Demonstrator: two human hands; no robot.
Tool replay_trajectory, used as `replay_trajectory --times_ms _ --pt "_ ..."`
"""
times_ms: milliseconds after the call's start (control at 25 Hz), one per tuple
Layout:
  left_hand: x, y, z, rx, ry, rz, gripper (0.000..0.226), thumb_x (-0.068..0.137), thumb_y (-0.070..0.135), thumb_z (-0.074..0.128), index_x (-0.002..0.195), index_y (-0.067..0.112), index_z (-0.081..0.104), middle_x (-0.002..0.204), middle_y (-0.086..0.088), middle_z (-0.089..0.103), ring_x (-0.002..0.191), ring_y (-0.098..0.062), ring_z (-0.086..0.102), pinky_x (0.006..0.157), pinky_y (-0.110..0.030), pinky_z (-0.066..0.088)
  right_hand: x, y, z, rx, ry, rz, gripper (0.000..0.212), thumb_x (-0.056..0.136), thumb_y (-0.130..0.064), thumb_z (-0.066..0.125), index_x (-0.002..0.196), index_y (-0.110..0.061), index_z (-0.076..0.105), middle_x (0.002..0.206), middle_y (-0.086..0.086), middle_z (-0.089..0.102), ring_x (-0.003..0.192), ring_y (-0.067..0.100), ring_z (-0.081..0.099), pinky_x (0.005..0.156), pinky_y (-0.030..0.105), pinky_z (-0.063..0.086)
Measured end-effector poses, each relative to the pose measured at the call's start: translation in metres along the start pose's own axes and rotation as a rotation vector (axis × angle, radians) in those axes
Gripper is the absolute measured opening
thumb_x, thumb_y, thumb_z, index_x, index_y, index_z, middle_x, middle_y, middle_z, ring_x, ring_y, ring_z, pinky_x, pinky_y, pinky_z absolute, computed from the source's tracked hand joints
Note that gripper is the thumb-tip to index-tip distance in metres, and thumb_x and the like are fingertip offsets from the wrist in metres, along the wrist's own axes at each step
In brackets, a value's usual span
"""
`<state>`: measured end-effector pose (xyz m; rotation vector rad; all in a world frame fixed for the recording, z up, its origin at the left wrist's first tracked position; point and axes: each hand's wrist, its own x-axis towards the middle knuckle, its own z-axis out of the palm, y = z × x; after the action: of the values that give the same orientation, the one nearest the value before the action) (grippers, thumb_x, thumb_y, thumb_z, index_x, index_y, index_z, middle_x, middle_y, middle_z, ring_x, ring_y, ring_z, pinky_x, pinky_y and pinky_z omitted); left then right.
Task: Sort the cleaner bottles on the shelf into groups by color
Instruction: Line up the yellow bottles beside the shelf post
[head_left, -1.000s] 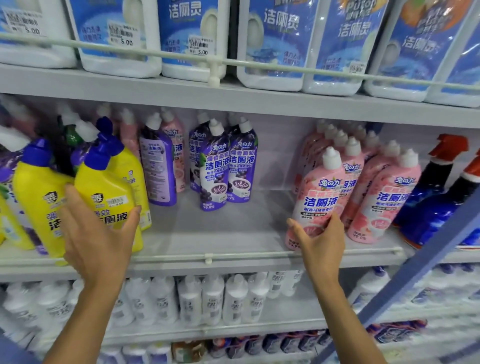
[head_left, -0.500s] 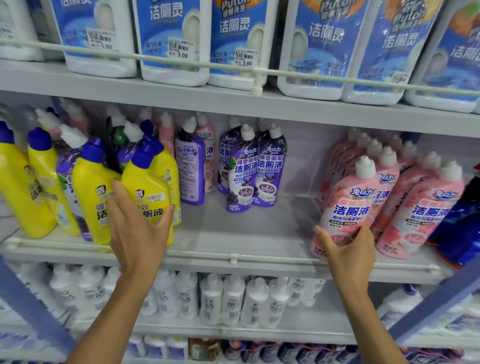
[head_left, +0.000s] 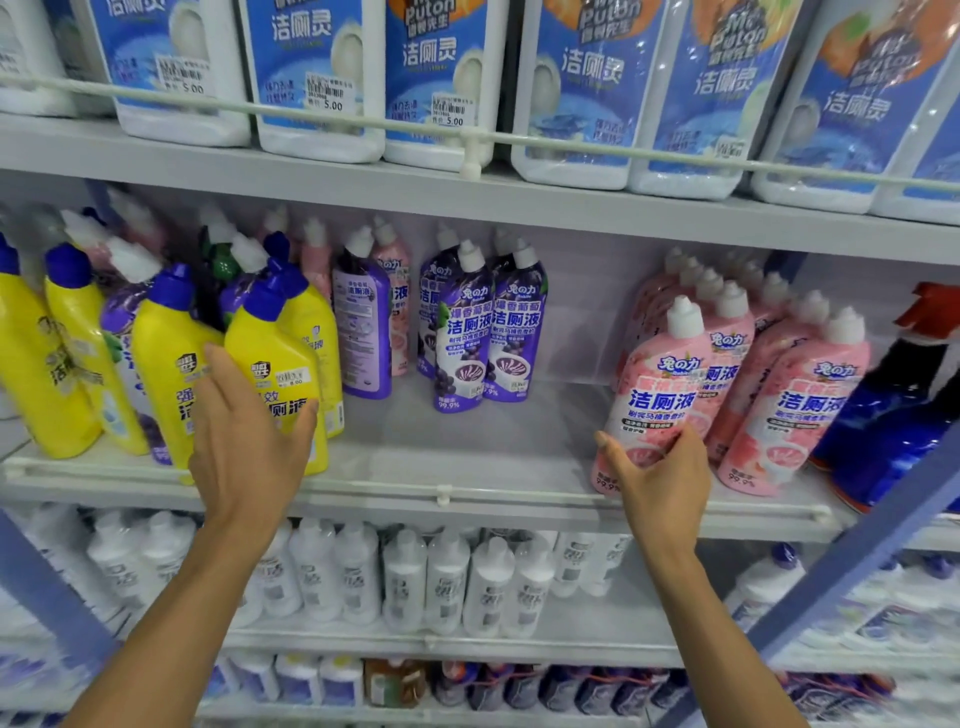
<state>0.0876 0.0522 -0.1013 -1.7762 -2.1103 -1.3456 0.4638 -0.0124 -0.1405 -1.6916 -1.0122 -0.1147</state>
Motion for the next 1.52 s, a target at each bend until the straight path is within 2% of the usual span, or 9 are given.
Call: replay_trajectory --times_ms 120,280,480,600,720,840,1000,1280,1520 --pt "-0.004 -0.001 -0.011 0.107 -0.080 0.034 0.105 0.082 0.041 0.079 0.154 -0.002 0.015 0.139 -0.028 0.041 0.124 -0.050 0.045 0.078 -0.061 0.049 0.001 -0.001 -0.001 -0.004 -0.011 0.010 0.068 0.069 -0.055 0.086 0.114 -0.014 0.055 0.108 0.004 0.062 0.097 0.024 0.059 0.080 0.032 0.047" --pt "-0.024 0.013 -0.021 0.222 -0.163 0.201 0.091 0.081 0.049 0.076 0.143 -0.004 0.036 0.136 -0.030 0.045 0.118 -0.051 0.047 0.084 -0.060 0.050 0.002 0.001 -0.004 -0.005 -0.038 0.036 0.069 0.069 -0.058 0.085 0.112 -0.016 0.053 0.106 0.004 0.062 0.093 0.024 0.061 0.076 0.032 0.048" --pt "-0.049 0.059 -0.024 0.330 -0.355 0.569 0.094 0.087 0.074 0.030 0.146 0.001 0.042 0.146 -0.021 0.048 0.135 -0.042 0.043 0.109 -0.053 0.042 0.013 0.003 -0.015 -0.057 -0.068 0.071 0.073 0.069 -0.058 0.085 0.115 -0.012 0.051 0.111 0.009 0.061 0.097 0.030 0.062 0.079 0.039 0.051" --pt "-0.064 0.088 -0.020 0.342 -0.442 0.674 0.095 0.089 0.075 0.022 0.150 0.005 0.039 0.152 -0.019 0.043 0.141 -0.040 0.040 0.113 -0.052 0.039 0.023 0.011 -0.023 -0.077 -0.080 0.080 0.074 0.068 -0.059 0.085 0.115 -0.011 0.052 0.111 0.010 0.060 0.097 0.029 0.061 0.078 0.038 0.051" --pt "-0.073 0.106 -0.010 0.356 -0.508 0.730 0.093 0.089 0.079 0.018 0.155 0.014 0.030 0.157 -0.013 0.037 0.143 -0.034 0.036 0.114 -0.047 0.037 0.031 0.019 -0.027 -0.104 -0.093 0.085 0.077 0.067 -0.061 0.085 0.115 -0.009 0.053 0.111 0.010 0.059 0.097 0.028 0.059 0.079 0.038 0.051" --pt "-0.078 0.117 -0.004 0.317 -0.518 0.776 0.089 0.091 0.078 0.021 0.154 0.016 0.032 0.153 -0.008 0.041 0.140 -0.029 0.040 0.111 -0.042 0.040 0.037 0.027 -0.031 -0.092 -0.066 0.139 0.081 0.065 -0.064 0.084 0.115 -0.010 0.052 0.111 0.008 0.060 0.097 0.028 0.061 0.079 0.042 0.056" --pt "-0.072 0.117 0.004 0.294 -0.538 0.783 0.088 0.090 0.078 0.020 0.153 0.018 0.034 0.149 -0.005 0.045 0.137 -0.026 0.043 0.108 -0.041 0.043 0.047 0.039 -0.027 -0.136 -0.080 0.187 0.088 0.053 -0.086 0.071 0.109 -0.019 0.055 0.103 0.001 0.065 0.090 0.024 0.067 0.074 0.044 0.060" --pt "-0.047 0.104 0.022 0.264 -0.565 0.805 0.088 0.088 0.078 0.017 0.153 0.020 0.033 0.142 -0.004 0.050 0.129 -0.025 0.047 0.102 -0.038 0.045 0.054 0.052 -0.030 -0.185 -0.059 0.182 0.086 0.052 -0.091 0.066 0.107 -0.026 0.053 0.098 -0.006 0.066 0.084 0.017 0.067 0.071 0.041 0.060" --pt "-0.043 0.101 0.031 0.259 -0.571 0.828 0.089 0.087 0.078 0.016 0.154 0.021 0.030 0.145 -0.004 0.046 0.130 -0.026 0.046 0.101 -0.039 0.046 0.052 0.054 -0.031 -0.203 -0.022 0.179 0.086 0.056 -0.087 0.068 0.110 -0.023 0.049 0.102 -0.001 0.066 0.089 0.022 0.066 0.075 0.046 0.059"
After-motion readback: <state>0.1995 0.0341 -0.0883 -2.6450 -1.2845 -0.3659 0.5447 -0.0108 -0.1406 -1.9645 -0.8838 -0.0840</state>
